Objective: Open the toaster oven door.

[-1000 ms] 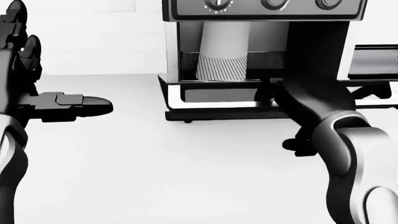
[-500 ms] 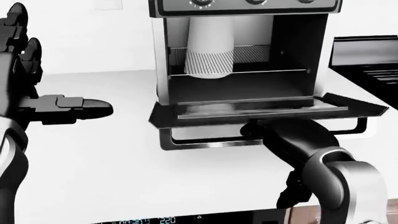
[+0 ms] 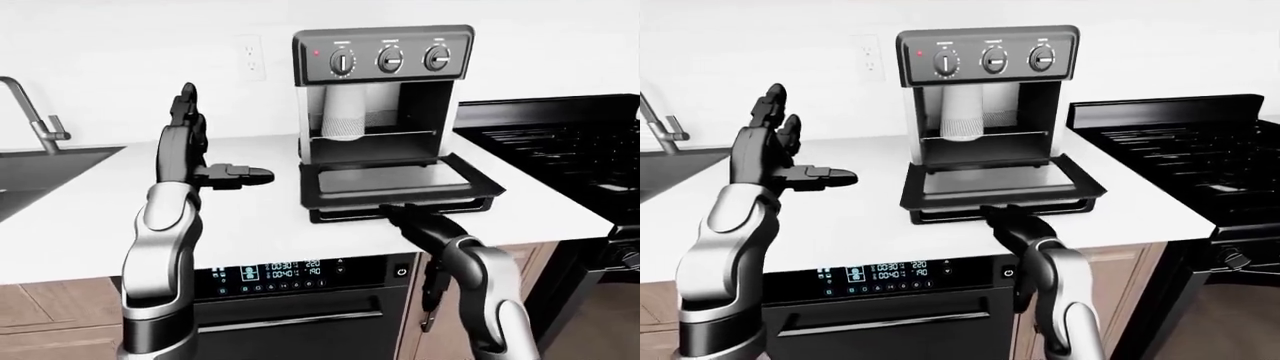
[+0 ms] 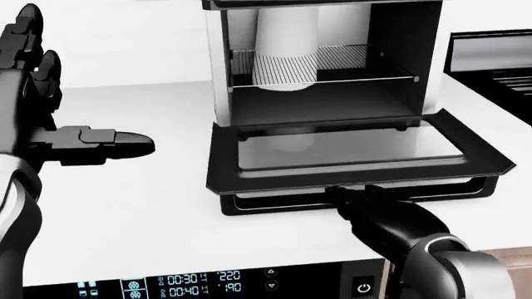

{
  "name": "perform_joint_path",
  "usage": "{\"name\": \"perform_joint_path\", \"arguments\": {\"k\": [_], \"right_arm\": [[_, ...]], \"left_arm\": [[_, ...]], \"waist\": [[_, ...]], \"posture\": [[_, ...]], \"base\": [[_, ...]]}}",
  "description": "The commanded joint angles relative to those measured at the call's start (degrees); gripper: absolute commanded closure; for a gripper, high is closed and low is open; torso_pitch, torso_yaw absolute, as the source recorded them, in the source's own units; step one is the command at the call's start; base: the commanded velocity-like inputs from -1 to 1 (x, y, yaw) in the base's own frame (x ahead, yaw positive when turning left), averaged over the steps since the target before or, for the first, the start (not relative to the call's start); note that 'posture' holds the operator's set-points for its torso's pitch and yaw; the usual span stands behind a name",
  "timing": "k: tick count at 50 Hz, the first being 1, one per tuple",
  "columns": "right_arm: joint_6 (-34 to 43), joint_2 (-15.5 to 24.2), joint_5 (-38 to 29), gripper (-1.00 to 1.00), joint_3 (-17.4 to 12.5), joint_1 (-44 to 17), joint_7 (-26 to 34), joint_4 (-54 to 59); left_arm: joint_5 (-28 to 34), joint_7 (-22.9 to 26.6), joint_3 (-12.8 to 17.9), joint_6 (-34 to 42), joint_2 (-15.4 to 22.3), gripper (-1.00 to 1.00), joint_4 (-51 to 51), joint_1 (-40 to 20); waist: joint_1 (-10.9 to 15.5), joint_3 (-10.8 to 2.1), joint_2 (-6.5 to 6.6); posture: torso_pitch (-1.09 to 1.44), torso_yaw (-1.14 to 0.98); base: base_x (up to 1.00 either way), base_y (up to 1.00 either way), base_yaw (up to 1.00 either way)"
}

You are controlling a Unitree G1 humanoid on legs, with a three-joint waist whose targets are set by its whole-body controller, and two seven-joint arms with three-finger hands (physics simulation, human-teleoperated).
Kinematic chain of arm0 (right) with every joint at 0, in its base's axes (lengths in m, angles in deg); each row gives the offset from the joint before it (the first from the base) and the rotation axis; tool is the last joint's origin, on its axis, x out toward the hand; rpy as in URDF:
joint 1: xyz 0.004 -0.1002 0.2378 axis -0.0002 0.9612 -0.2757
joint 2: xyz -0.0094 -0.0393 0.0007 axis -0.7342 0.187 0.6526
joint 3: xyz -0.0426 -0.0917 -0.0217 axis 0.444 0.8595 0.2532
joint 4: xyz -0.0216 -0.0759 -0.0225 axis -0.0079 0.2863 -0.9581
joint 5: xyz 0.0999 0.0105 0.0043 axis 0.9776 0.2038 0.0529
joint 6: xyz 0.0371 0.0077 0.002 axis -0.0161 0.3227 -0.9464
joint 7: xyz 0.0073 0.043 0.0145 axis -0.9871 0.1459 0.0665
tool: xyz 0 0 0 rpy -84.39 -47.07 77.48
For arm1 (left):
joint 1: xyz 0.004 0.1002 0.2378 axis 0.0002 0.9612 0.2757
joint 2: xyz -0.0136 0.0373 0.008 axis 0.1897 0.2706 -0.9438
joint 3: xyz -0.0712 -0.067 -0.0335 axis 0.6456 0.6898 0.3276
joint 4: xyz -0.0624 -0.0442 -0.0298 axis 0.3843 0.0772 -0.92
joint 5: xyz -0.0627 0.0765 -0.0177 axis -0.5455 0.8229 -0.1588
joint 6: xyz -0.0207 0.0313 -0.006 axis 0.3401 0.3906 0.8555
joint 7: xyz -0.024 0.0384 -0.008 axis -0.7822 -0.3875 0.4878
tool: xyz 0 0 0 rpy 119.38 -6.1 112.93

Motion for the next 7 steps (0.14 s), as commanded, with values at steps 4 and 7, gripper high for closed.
{"name": "perform_joint_path", "arguments": {"k": [4,7], "right_arm": [[-0.6,0.0,0.3,-1.0,-0.1,-1.2,-0.5,-5.4],[-0.4,-0.2,0.1,-1.0,-0.3,-0.4,0.5,-7.2]], "left_arm": [[0.1,-0.2,0.8,-1.3,0.8,-1.0,1.8,-2.0],[0.1,-0.2,0.7,-1.4,0.9,-1.0,1.7,-2.0]], "waist": [[1.2,-0.24,0.23],[0.7,-1.09,-1.22]], "posture": [[-0.46,0.0],[-0.46,0.0]], "base": [[0.0,0.0,0.0],[0.0,0.0,0.0]]}}
